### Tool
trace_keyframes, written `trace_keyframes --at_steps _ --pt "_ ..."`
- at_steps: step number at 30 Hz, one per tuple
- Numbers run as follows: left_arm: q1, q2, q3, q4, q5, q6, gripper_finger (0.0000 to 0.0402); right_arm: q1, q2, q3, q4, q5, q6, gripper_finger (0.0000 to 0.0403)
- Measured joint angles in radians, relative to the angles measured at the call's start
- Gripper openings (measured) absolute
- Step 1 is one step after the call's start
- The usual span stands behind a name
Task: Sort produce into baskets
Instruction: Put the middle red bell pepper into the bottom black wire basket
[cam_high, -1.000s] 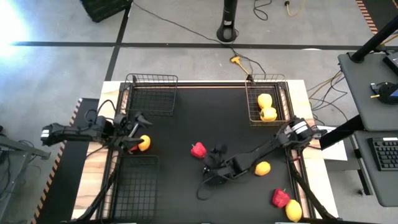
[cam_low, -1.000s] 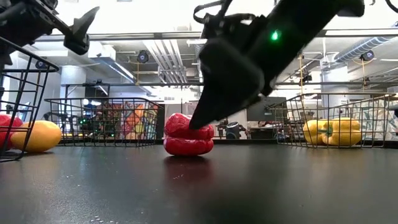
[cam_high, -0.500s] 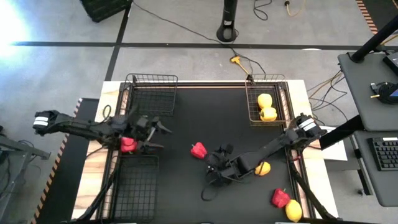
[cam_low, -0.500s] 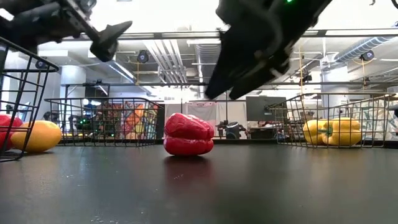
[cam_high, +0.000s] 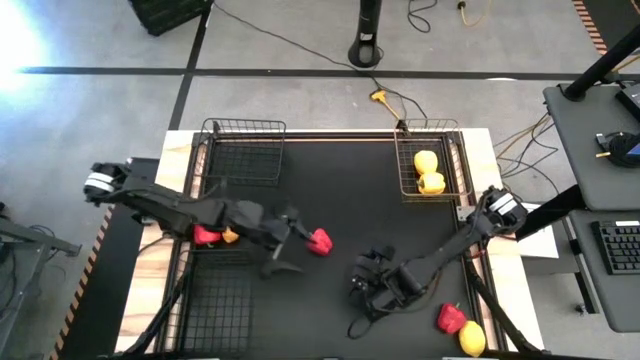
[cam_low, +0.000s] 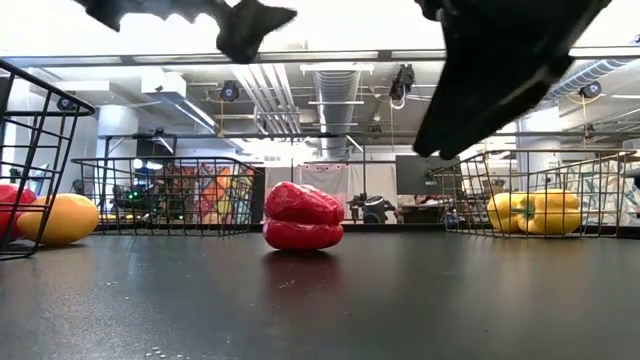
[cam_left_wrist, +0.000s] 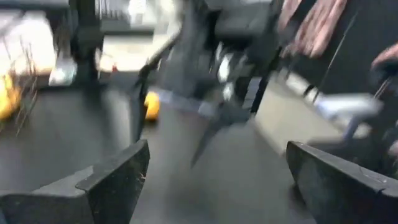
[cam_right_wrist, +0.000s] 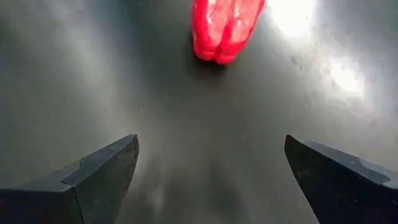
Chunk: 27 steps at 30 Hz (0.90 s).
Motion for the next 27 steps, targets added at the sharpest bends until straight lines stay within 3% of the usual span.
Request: trace_keyframes --at_steps 6,16,27 --pt "0.01 0.181 0.233 -0.374 -0.081 0.126 0.0361 0.047 -0.028 0.003 0.008 0.001 0.074 0.0394" --pt "0.065 0.473 0.537 -0.775 -0.081 0.313 0.0361 0.076 -0.028 0.003 0.023 0.014 0.175 0.0394" --pt "0.114 0.588 0.621 -0.85 -0.132 0.378 0.0361 0.101 -0.028 0.002 0.041 0.011 0.216 0.0394"
